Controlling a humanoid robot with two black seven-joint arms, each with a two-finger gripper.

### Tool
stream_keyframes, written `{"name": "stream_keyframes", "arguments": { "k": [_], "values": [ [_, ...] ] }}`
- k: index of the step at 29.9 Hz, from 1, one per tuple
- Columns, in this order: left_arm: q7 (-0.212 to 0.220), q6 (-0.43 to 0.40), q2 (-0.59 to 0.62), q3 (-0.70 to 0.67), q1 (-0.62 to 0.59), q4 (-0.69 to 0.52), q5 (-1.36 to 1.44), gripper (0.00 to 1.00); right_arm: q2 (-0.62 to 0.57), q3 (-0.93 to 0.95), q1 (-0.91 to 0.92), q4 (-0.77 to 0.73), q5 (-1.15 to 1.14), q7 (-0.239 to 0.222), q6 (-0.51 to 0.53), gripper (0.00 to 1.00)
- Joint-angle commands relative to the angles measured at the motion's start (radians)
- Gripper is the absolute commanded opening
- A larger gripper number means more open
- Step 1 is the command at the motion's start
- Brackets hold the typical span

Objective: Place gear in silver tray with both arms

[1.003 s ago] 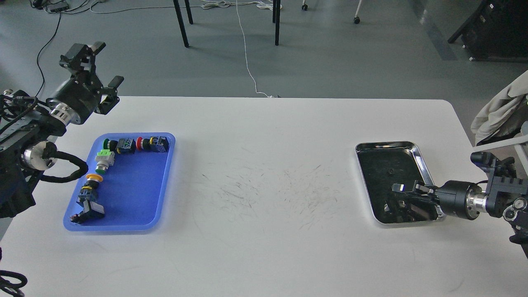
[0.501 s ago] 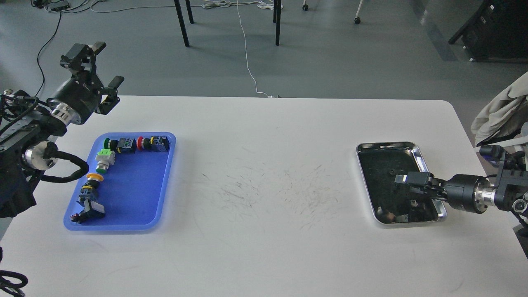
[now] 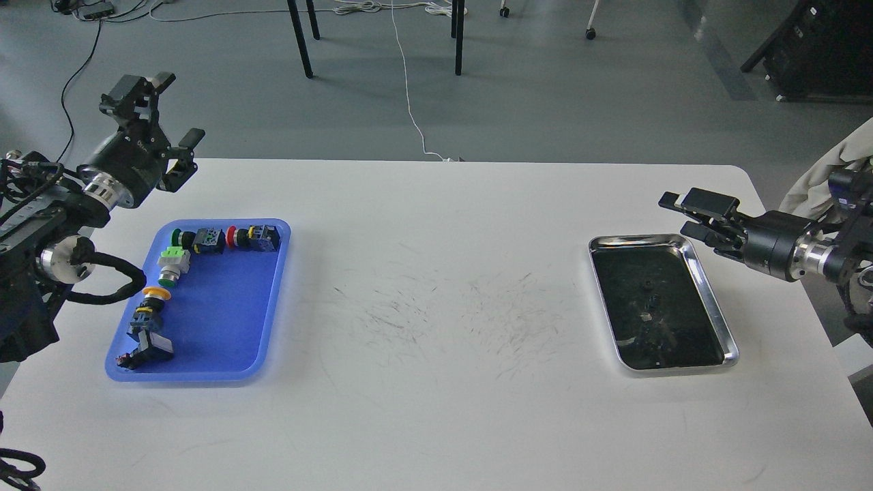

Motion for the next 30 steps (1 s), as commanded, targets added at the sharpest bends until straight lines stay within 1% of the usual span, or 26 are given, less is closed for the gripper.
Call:
{"name": "stream_keyframes", "arguments": {
  "k": [1, 7, 11, 15, 22, 26, 30],
  "values": [
    [0.000, 0.000, -0.002, 0.000, 0.000, 0.000, -0.001, 0.98, 0.001, 0.049, -0.002, -0.001, 0.106, 0.000, -0.007, 0.87],
    [0.000, 0.000, -0.002, -0.016, 0.008, -0.005, -0.010, 0.98, 0.010, 0.082, -0.002, 0.013, 0.178, 0.000, -0.073, 0.87],
    [0.000, 0.000, -0.013, -0.019, 0.011, -0.008, -0.045, 0.98, 0.016, 0.112, -0.003, 0.031, 0.296, 0.000, -0.102, 0.88],
    [0.000, 0.000, -0.017, -0.019, 0.011, -0.009, -0.100, 0.98, 0.068, 0.125, -0.002, 0.027, 0.387, 0.000, -0.187, 0.89],
    [0.000, 0.000, -0.048, -0.026, 0.011, -0.006, -0.113, 0.98, 0.148, 0.130, -0.009, 0.027, 0.553, 0.000, -0.280, 0.89],
    [0.000, 0.000, -0.059, -0.030, 0.009, -0.009, -0.120, 0.99, 0.182, 0.139, -0.012, 0.031, 0.606, 0.000, -0.317, 0.89],
    [0.000, 0.000, -0.063, -0.030, 0.008, -0.012, -0.119, 0.98, 0.206, 0.208, -0.012, 0.025, 0.654, 0.000, -0.337, 0.89]
  ]
}}
